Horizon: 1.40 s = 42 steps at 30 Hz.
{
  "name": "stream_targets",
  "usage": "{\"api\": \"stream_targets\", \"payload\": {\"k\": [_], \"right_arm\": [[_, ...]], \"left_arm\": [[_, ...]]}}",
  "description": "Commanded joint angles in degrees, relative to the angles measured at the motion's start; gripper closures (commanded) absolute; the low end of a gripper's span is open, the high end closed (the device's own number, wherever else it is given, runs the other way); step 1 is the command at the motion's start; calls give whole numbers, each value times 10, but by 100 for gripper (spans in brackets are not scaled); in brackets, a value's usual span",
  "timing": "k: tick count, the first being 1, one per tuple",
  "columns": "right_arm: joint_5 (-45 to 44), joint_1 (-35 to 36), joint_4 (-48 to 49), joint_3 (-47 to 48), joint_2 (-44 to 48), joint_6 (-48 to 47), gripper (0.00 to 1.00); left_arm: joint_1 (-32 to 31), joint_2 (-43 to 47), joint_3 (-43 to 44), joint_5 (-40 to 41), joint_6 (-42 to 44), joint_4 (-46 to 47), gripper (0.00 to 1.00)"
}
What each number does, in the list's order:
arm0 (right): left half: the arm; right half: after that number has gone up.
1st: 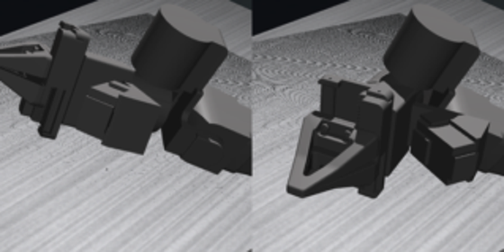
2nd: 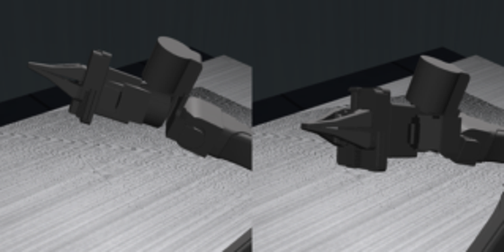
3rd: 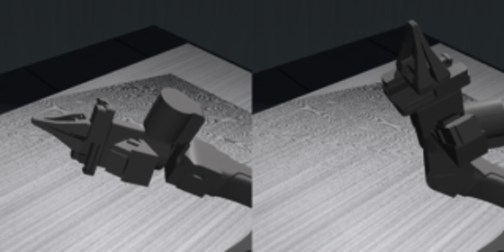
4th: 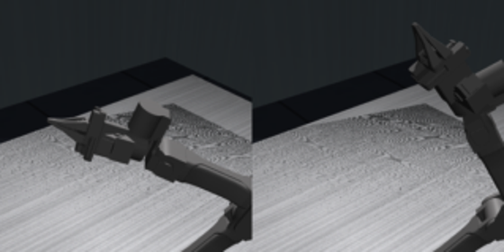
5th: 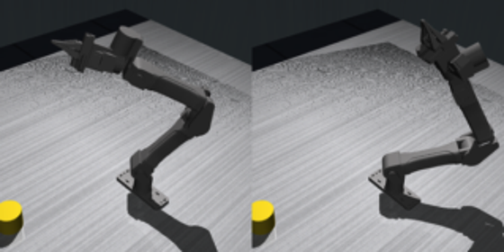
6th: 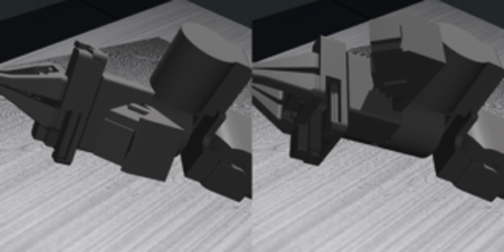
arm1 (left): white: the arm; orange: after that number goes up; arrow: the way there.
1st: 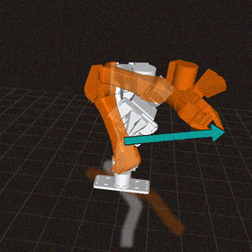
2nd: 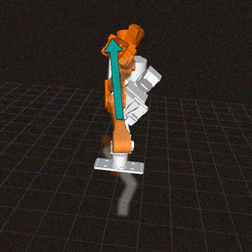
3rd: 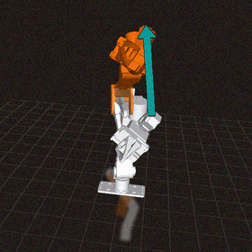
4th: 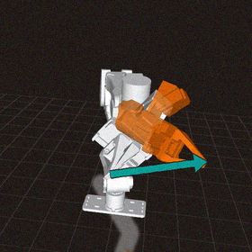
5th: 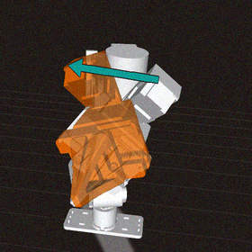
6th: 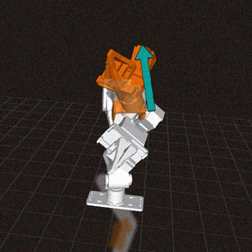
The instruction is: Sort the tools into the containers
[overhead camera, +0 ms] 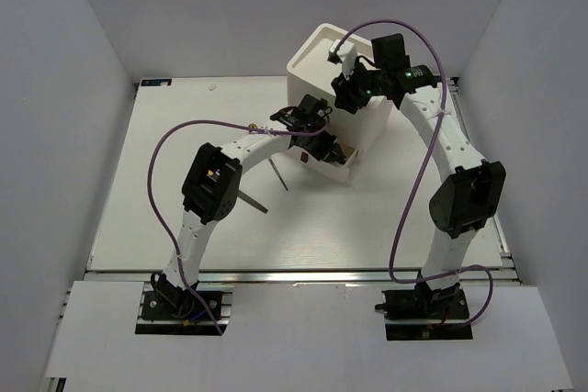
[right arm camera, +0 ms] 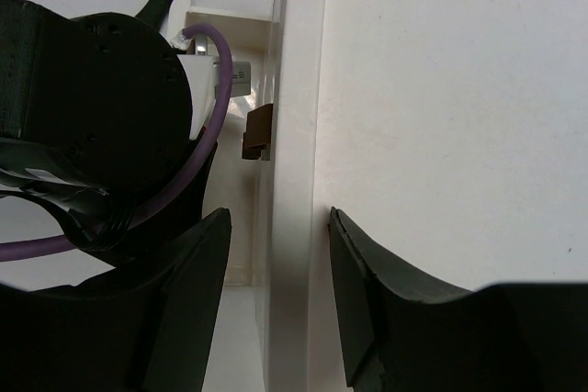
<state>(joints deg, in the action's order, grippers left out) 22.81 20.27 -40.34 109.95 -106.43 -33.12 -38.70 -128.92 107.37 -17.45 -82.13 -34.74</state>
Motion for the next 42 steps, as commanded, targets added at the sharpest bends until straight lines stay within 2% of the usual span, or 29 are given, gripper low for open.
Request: {"api": "stream_targets", "payload": {"k": [1, 11, 27, 32, 36, 42], "right_arm": [[0, -1, -71, -26, -13, 22, 48], [1, -1, -69, -33, -10, 22, 48], [3, -1, -69, -38, -7, 21, 48], [3, -1, -69, -39, -6, 21, 47], [6, -1, -69, -40, -6, 21, 48], [8, -1, -71, -40, -4, 21, 48]], "left_arm": [[-3, -13, 6, 13, 8, -41, 83], [-2, -19, 11, 58, 13, -56, 86], [10, -30, 1, 117, 34, -101, 81], [13, -26, -2, 126, 36, -94, 76], [15, -21, 6, 138, 36, -89, 64], [19, -28, 15, 128, 38, -89, 54]]}}
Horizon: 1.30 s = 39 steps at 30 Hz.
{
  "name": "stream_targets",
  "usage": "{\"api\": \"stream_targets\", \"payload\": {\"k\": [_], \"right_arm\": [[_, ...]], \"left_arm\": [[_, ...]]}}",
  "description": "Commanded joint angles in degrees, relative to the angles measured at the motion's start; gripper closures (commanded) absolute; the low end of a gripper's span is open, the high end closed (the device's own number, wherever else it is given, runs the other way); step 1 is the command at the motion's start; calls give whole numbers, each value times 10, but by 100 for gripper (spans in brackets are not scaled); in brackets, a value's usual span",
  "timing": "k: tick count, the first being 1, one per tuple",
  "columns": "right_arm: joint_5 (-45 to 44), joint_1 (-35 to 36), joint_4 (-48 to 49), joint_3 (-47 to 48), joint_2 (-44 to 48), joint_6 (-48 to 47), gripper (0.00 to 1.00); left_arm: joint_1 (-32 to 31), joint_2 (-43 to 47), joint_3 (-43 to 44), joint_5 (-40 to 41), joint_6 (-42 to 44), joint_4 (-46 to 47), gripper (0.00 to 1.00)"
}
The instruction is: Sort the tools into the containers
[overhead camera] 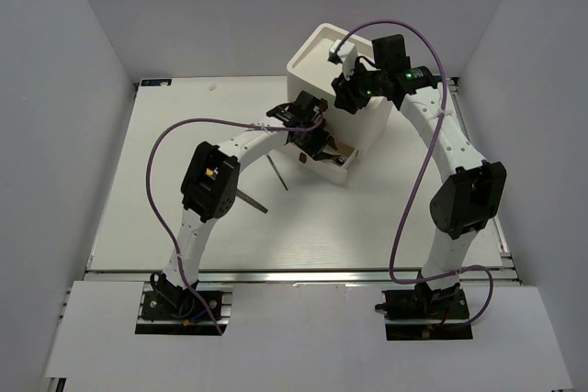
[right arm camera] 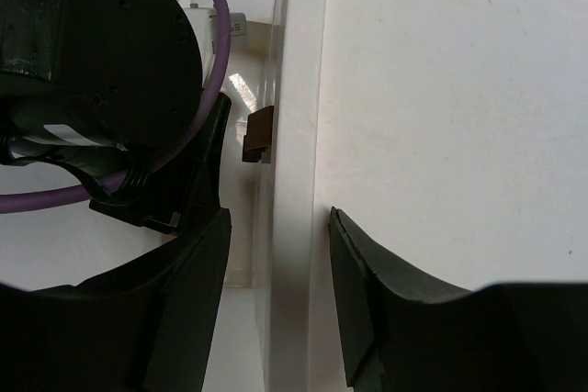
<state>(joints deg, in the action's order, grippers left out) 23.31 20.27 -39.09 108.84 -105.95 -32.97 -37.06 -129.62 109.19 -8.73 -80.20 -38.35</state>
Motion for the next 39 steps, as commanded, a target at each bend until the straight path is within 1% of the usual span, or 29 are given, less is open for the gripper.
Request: {"api": "stream_targets", "payload": {"k": [1, 8, 13, 16, 20, 21, 25, 29, 31, 34, 35, 36, 39], "right_arm": [[3, -1, -82, -30, -9, 19, 48], [7, -1, -81, -32, -9, 21, 48], [9, -1, -78, -32, -10, 24, 48], [11, -1, -78, -31, -10, 26, 47], [13, -1, -76, -33, -8, 27, 48], [14, -1, -74, -35, -8, 26, 47], [16, -1, -73, -37, -8, 27, 48], [17, -1, -71, -37, -9, 29, 48], [17, -1, -73, -37, -10, 30, 47], [16, -1, -73, -38, -10, 29, 48], [16, -1, -74, -40, -10, 28, 47], [15, -1, -73, -40, -9, 27, 48], [14, -1, -73, -40, -11, 27, 48]], "left_arm": [[2, -22, -3, 39, 19, -52, 54], [2, -34, 4, 21, 18, -51, 53], [2, -62, 37, -1, 29, -59, 55], [2, -81, 47, -16, 37, -70, 59], [2, -88, 46, -23, 41, -74, 69], [2, -85, 44, -23, 41, -70, 75], [2, -76, 38, -17, 43, -59, 84], [2, -67, 42, -8, 54, -45, 86], [2, -59, 42, -4, 62, -32, 84], [1, -37, 40, -4, 80, 3, 66], [1, -31, 40, -4, 87, 11, 56], [1, -18, 44, -4, 93, 18, 51], [1, 2, 59, 7, 123, 22, 47]]}}
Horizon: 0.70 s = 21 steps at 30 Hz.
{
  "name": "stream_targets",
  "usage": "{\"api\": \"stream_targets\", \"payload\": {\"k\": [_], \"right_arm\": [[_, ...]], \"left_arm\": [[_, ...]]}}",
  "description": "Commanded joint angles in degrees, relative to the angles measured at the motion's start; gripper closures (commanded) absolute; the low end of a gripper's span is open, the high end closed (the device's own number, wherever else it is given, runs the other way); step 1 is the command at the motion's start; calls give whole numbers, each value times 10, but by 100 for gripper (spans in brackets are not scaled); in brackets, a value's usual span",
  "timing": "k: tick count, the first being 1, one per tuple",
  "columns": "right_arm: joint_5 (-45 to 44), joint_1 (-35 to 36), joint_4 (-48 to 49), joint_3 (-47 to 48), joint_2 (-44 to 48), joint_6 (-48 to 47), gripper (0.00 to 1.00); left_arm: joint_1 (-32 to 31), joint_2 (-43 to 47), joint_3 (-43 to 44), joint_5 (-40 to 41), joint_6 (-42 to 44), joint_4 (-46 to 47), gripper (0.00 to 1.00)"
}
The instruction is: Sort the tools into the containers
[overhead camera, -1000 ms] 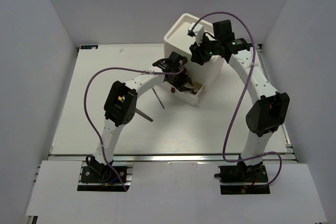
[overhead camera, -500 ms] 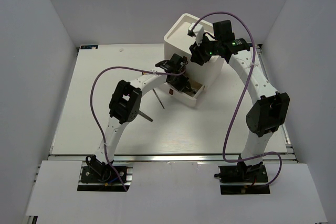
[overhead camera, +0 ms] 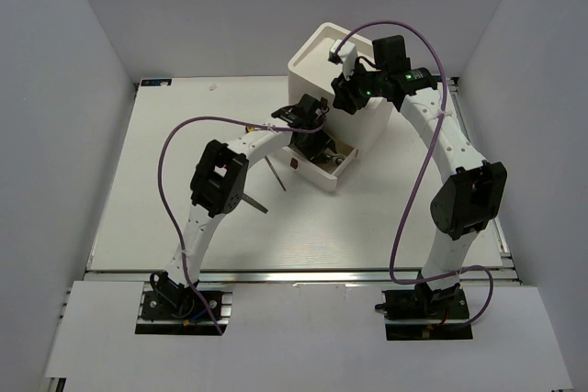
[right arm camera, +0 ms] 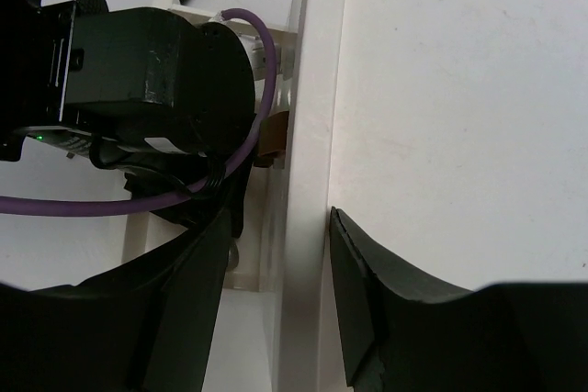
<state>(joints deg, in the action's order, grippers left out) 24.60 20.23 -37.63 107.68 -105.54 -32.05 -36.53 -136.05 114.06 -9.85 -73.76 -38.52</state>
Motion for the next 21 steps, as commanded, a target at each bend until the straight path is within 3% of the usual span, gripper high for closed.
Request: {"api": "stream_targets", "payload": {"k": [1, 6, 12, 16, 20, 21], "right_arm": [[2, -1, -88, -27, -16, 19, 47], [-3, 0, -92, -19, -22, 21, 48], [-4, 0, -94, -15, -25, 20, 48], [-5, 0, -98, -12, -25, 19, 47], [-7, -1, -98, -12, -25, 16, 47], [-8, 0, -99, -11, -26, 17, 48]], "left_arm": [[-4, 80, 10, 24, 62, 28, 47], [-4, 133, -14, 47, 83, 39, 46], [-4, 215, -103, 69, 92, 85, 49], [-1, 269, -150, 90, 108, 99, 62], [18, 367, -280, 113, 105, 120, 82], [32, 392, -361, 110, 90, 129, 84]]}}
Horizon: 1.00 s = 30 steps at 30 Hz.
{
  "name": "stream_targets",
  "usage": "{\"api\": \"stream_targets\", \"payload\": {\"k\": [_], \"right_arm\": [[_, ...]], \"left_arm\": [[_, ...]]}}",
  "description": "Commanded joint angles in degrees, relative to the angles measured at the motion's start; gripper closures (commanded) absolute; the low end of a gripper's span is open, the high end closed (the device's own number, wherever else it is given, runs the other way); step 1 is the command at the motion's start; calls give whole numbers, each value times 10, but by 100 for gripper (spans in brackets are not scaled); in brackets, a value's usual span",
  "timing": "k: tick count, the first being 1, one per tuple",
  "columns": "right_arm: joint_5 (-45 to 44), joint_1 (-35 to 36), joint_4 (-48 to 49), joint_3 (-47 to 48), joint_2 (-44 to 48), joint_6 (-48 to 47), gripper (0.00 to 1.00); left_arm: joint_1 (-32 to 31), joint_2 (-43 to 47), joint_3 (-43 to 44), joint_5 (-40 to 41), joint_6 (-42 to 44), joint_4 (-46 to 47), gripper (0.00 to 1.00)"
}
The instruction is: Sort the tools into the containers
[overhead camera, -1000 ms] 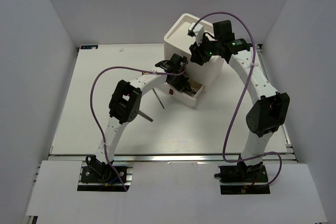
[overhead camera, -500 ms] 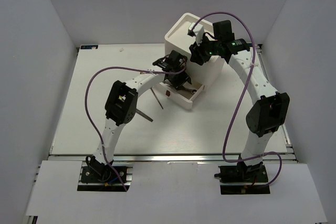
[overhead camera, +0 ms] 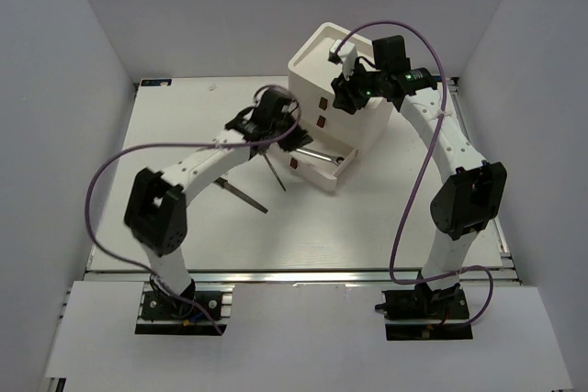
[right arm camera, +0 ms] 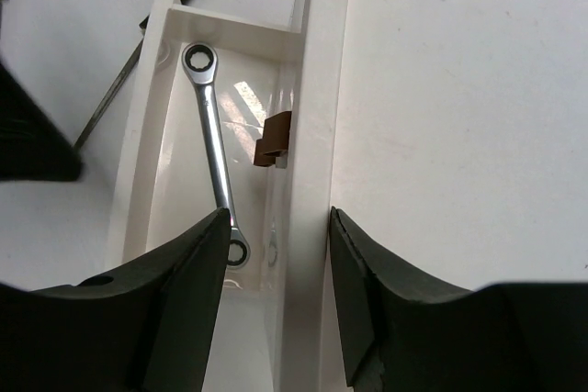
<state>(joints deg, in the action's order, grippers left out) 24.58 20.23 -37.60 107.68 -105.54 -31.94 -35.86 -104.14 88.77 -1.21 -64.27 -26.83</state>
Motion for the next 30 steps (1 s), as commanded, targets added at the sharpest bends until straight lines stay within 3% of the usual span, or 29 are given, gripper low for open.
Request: {"api": "stream_targets", "payload": {"k": [1, 3, 6, 9, 11, 14, 18, 24, 30], "right_arm": [[-8, -1, -100, -9, -27, 15, 47], [-8, -1, -100, -5, -29, 15, 47], [-10, -1, -100, 2, -35, 18, 47], [-15, -1, -99, 6, -41, 18, 47], [-17, 0, -100, 7, -43, 16, 48], [-18, 1, -107, 7, -43, 10, 59], [-16, 1, -113, 2, -36, 5, 81], [-5, 3, -121, -9, -29, 0, 100], [0, 14, -133, -18, -29, -5, 100]], "left_arm": [[32, 122, -150, 20, -15, 35, 87], [52, 168, -262, 13, -46, 62, 90], [66, 213, -346, 13, -74, 97, 90], [69, 189, -356, -15, -75, 134, 90], [69, 134, -330, -31, -70, 150, 89], [69, 48, -266, -55, -53, 164, 89], [69, -30, -195, -72, -40, 170, 89], [69, -98, -114, -79, -38, 179, 90], [69, -150, -50, -93, -47, 252, 89]]}}
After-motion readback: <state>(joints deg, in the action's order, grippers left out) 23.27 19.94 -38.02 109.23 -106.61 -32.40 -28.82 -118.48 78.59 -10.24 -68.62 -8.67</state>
